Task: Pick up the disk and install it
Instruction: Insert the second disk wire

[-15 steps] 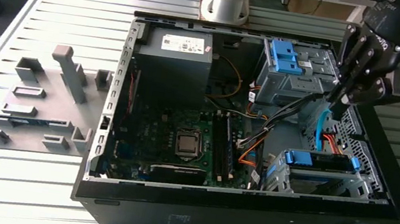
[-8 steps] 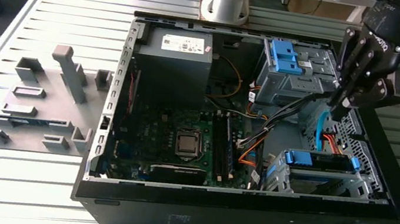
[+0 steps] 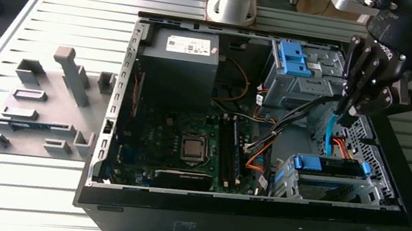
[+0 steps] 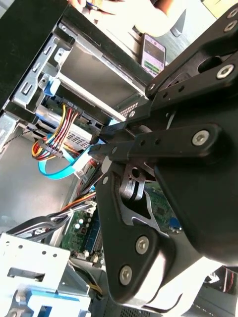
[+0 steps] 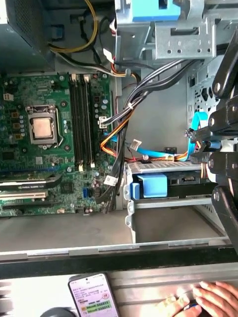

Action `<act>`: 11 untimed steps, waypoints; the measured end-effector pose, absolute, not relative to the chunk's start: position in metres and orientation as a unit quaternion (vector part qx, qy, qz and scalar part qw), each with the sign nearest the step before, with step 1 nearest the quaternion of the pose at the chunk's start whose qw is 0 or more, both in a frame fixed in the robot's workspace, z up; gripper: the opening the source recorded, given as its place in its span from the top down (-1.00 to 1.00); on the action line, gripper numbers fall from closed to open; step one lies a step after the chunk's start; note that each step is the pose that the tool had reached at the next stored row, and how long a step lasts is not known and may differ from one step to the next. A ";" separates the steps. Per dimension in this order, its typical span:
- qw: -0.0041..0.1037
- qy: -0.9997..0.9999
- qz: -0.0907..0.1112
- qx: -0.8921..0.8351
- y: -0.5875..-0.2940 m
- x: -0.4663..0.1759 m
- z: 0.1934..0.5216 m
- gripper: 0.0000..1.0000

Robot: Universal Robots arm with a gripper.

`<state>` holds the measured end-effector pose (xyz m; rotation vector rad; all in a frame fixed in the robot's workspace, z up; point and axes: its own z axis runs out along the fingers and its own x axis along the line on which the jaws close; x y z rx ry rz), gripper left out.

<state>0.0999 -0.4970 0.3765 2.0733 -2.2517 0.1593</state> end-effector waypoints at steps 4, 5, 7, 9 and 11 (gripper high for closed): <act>0.045 -0.734 0.059 0.676 -0.497 0.100 0.373 0.52; 0.045 -0.734 0.060 0.675 -0.497 0.100 0.373 0.55; 0.045 -0.734 0.060 0.675 -0.497 0.100 0.373 0.67; 0.046 -0.734 0.060 0.675 -0.497 0.100 0.373 0.68; 0.045 -0.734 0.060 0.675 -0.498 0.100 0.372 0.68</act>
